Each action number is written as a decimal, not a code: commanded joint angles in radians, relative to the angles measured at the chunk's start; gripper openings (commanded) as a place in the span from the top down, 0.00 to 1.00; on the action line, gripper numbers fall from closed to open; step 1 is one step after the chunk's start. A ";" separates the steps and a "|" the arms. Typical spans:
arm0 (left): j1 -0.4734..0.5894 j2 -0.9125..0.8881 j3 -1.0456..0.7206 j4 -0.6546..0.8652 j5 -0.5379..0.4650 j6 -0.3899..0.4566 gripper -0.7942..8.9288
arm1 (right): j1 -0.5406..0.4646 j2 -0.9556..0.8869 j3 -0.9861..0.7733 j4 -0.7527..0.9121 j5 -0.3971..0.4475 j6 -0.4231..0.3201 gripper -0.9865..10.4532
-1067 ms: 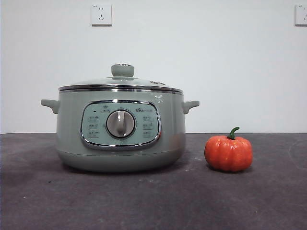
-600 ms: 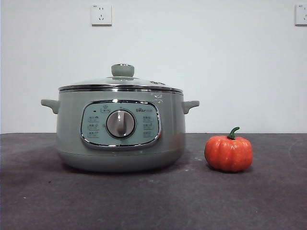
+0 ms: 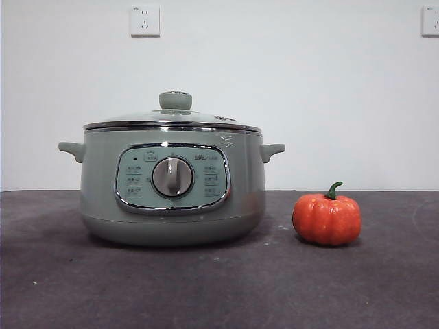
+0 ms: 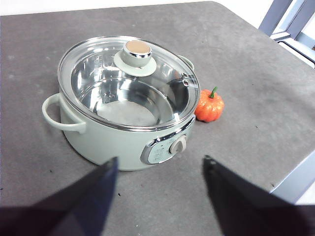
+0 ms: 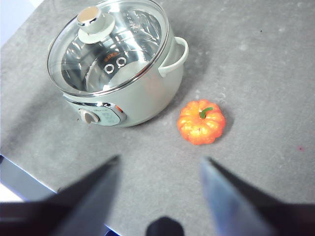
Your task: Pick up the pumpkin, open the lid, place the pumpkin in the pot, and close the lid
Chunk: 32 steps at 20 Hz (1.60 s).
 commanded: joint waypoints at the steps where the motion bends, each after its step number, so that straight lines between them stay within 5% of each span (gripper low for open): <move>1: 0.001 -0.001 0.001 0.002 0.000 0.008 0.14 | 0.011 0.003 0.001 0.002 -0.002 0.011 0.28; 8: 0.001 -0.001 0.001 0.002 0.001 0.008 0.14 | 0.105 0.106 0.001 0.023 0.014 -0.012 0.28; 15: 0.001 -0.001 0.001 -0.005 0.002 0.008 0.14 | 0.227 0.401 0.001 0.142 0.171 -0.046 0.28; 27: 0.001 -0.001 0.001 -0.005 0.000 0.008 0.14 | 0.273 0.802 0.001 0.441 0.321 -0.046 0.28; 32: 0.001 -0.001 0.001 -0.007 -0.001 0.008 0.14 | 0.273 0.904 0.001 0.478 0.317 -0.053 0.28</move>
